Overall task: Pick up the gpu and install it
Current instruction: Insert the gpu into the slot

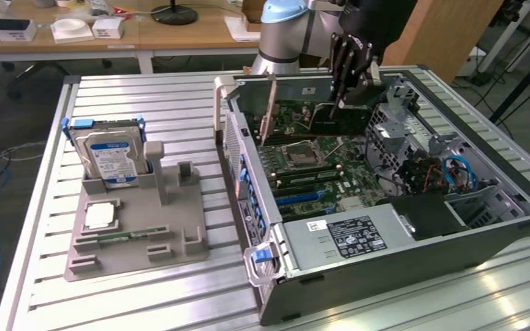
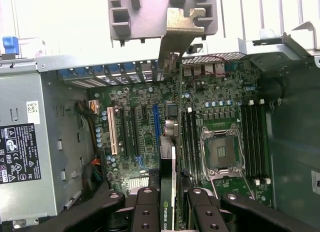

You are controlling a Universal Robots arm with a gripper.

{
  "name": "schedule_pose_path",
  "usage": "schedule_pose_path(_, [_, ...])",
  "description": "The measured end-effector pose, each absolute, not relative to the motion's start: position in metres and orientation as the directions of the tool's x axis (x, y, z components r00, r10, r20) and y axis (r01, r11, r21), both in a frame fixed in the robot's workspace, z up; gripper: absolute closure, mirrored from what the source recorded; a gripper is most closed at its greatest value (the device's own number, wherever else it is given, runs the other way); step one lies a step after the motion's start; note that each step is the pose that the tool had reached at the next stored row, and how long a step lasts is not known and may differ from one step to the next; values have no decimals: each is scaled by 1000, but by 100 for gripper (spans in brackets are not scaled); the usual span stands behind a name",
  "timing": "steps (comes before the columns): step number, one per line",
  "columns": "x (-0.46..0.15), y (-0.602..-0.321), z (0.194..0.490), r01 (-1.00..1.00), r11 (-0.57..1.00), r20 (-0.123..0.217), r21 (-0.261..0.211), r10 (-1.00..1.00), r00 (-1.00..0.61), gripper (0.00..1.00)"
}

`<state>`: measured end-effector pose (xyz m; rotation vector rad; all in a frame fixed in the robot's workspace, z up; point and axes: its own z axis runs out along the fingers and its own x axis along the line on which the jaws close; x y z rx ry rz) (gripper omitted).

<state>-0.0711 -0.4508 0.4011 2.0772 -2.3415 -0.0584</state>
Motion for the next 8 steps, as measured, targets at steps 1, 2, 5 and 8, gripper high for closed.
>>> schedule_pose_path(1, [-71, -451, 401, -992, 117, -17, 35, -993, -118, 74])
schedule_pose_path(2, [-71, -451, 401, -993, 115, -17, 35, -993, -116, 74])
schedule_pose_path(5, [-71, -451, 401, -993, 110, -17, 35, -994, -111, 74])
schedule_pose_path(8, [-71, -451, 401, -994, 106, -17, 35, -994, -106, 74])
